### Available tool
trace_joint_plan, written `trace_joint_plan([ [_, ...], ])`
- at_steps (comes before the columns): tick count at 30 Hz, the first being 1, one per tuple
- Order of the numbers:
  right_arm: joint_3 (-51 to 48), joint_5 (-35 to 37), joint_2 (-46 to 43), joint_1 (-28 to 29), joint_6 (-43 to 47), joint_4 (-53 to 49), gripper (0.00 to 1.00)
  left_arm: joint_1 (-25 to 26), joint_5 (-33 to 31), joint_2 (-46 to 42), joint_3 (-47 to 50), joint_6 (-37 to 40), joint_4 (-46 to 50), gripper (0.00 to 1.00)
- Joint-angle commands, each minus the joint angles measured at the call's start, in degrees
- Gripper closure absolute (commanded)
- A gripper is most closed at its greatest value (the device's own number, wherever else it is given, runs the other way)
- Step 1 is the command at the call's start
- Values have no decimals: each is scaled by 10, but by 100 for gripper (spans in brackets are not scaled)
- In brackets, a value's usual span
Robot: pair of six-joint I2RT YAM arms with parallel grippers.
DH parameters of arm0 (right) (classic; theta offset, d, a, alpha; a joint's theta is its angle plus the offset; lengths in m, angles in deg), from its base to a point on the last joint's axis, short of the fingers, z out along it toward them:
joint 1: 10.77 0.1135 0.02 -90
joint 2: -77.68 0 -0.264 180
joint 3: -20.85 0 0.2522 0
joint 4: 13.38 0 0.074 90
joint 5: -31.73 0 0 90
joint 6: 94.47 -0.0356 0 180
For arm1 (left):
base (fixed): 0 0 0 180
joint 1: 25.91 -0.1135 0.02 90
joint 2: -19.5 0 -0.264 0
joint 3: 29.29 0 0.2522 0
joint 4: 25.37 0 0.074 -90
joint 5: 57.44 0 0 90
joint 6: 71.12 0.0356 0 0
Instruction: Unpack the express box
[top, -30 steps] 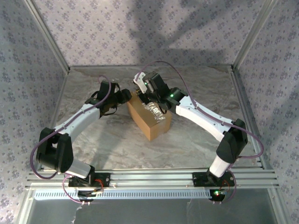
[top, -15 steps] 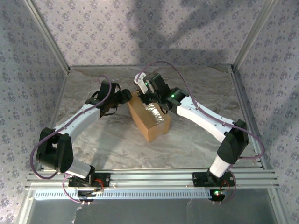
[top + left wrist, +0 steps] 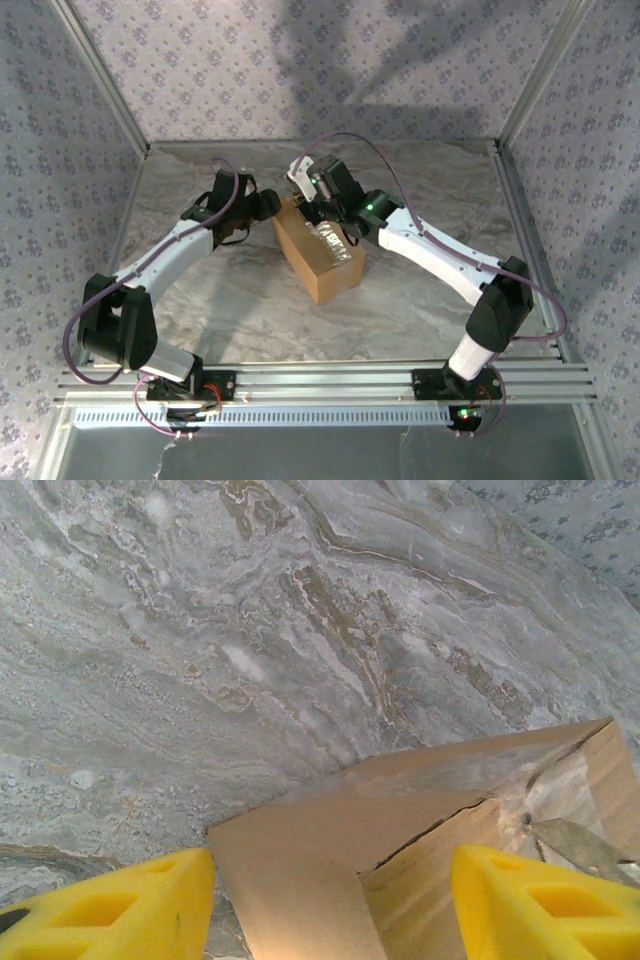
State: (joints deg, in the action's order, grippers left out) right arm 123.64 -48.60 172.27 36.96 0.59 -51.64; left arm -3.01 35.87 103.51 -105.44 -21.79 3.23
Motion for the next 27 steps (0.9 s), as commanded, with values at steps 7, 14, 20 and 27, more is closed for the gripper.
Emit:
trace_joint_plan([
  [7,-29,-11,9,4,-23,-73,100,5,5,10,-36,21,-4,36],
  [14,-23,-13,7,6,-23,-76,100,6,8,42,-62,39,1,36],
  [20,-21,-6,8,7,-20,-81,100,7,11,65,-76,50,10,37],
  [27,-13,12,12,13,-6,-89,100,6,9,79,-73,52,19,37],
])
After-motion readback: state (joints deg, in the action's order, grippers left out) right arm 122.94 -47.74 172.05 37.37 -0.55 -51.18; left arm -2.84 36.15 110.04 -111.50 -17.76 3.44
